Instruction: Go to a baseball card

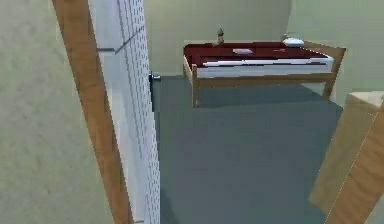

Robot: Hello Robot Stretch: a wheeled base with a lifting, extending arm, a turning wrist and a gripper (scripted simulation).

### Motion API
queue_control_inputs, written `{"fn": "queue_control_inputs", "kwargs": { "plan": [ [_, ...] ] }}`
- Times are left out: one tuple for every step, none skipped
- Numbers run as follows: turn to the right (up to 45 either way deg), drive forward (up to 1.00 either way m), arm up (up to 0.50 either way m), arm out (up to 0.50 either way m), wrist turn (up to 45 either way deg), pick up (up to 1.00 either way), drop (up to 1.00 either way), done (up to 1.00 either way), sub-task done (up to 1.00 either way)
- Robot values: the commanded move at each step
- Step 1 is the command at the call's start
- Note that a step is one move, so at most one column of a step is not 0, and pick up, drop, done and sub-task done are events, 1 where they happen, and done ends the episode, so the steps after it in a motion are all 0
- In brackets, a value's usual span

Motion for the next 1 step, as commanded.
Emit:
{"fn": "queue_control_inputs", "kwargs": {
  "plan": [
    [45.0,0.0,0.0,0.0,0.0,0.0,0.0,0.0,0.0]
  ]
}}
